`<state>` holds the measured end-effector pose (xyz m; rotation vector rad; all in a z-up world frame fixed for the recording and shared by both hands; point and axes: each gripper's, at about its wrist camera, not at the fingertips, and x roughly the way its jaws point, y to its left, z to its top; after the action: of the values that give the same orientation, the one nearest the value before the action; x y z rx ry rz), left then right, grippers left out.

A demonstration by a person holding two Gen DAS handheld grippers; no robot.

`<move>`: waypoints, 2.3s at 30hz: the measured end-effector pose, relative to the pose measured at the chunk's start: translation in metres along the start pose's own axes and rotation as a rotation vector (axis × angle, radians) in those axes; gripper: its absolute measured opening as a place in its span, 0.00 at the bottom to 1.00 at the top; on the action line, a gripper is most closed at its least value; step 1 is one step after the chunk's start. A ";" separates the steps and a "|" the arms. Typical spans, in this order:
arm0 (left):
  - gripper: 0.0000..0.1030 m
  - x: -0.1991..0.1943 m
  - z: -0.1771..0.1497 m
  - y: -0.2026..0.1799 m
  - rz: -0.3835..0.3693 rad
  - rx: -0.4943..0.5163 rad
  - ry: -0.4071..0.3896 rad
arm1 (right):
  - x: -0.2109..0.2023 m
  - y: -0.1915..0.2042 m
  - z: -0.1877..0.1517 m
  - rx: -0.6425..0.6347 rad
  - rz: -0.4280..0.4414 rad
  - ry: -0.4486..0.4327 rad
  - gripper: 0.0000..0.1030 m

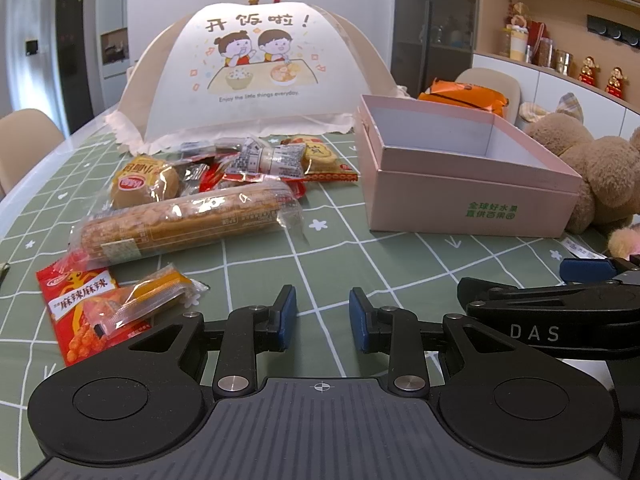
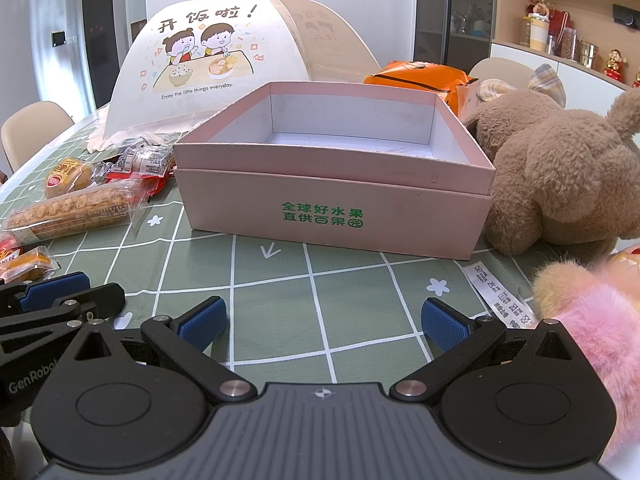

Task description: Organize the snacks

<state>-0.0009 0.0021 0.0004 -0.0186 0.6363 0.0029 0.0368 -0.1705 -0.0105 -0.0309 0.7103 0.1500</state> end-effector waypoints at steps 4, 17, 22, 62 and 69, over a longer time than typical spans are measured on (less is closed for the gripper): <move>0.32 0.000 0.000 0.000 0.003 0.003 0.000 | -0.001 0.000 0.002 -0.027 0.033 0.043 1.00; 0.26 -0.024 0.048 0.082 -0.267 -0.274 0.177 | -0.001 -0.003 0.019 -0.055 0.048 0.227 1.00; 0.27 -0.064 0.055 0.175 -0.006 -0.299 0.080 | -0.006 0.008 0.016 -0.084 0.073 0.226 1.00; 0.29 -0.038 0.019 0.197 -0.179 -0.313 0.334 | -0.015 0.137 0.064 -0.491 0.408 0.202 0.63; 0.28 -0.082 0.012 0.233 -0.048 -0.443 0.260 | 0.012 0.201 0.069 -0.461 0.558 0.286 0.74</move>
<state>-0.0616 0.2360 0.0550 -0.4679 0.8844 0.0966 0.0607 0.0356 0.0390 -0.3009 0.9446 0.8560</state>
